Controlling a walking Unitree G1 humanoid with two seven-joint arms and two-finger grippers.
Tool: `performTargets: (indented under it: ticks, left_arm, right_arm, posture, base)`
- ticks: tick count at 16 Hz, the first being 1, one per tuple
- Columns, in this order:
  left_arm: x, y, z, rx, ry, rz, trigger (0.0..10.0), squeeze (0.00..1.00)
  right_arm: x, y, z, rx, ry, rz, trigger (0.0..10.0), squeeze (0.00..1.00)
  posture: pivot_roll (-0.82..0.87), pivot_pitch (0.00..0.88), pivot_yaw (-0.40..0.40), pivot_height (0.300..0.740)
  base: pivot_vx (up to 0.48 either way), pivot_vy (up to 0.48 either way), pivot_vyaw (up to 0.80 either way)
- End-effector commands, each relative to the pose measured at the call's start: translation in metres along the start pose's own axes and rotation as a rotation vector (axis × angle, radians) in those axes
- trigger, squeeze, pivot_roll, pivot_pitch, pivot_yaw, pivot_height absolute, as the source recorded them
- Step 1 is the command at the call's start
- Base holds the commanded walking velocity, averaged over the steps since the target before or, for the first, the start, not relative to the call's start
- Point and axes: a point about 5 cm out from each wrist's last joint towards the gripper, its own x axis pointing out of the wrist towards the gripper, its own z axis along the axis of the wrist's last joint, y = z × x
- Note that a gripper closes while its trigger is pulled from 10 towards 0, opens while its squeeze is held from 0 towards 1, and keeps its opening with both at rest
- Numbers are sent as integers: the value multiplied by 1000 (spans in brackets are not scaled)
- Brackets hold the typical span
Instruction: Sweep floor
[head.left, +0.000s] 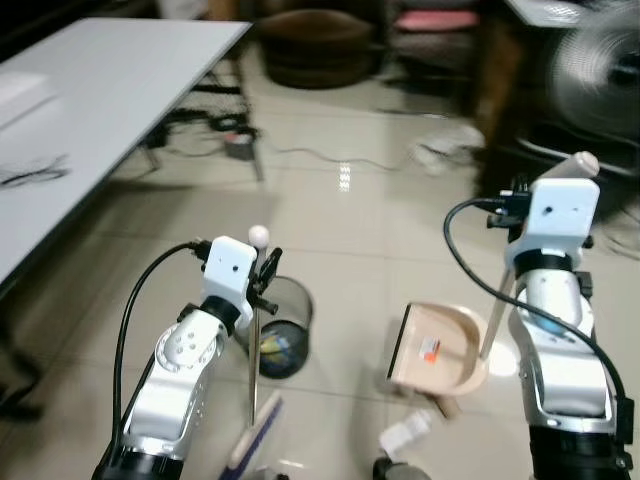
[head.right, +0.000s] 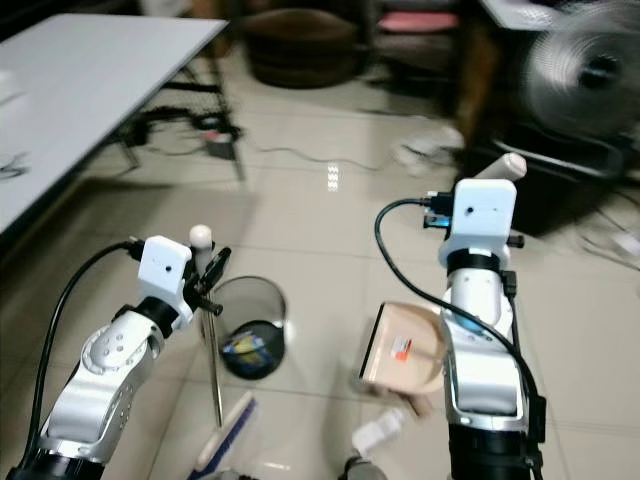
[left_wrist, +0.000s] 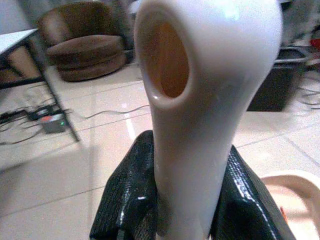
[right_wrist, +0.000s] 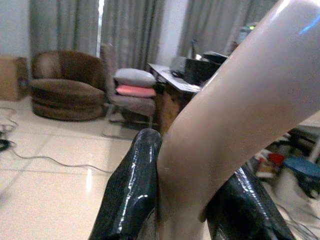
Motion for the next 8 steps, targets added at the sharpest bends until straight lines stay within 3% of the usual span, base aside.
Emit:
performTargets:
  ticks: [1, 8]
  left_arm:
    - [0, 3, 4, 8, -24, -4, 10000, 0]
    - [1, 3, 11, -26, -62, -4, 10000, 0]
  right_arm:
    - [-3, -1, 4, -11, -11, -6, 10000, 0]
    - [-9, 1, -5, -20, 20, 9, 10000, 0]
  posture:
    - [-50, 46, 68, 740]
    - [-48, 55, 65, 740]
  base:
    - [0, 0, -800]
    - [0, 0, -800]
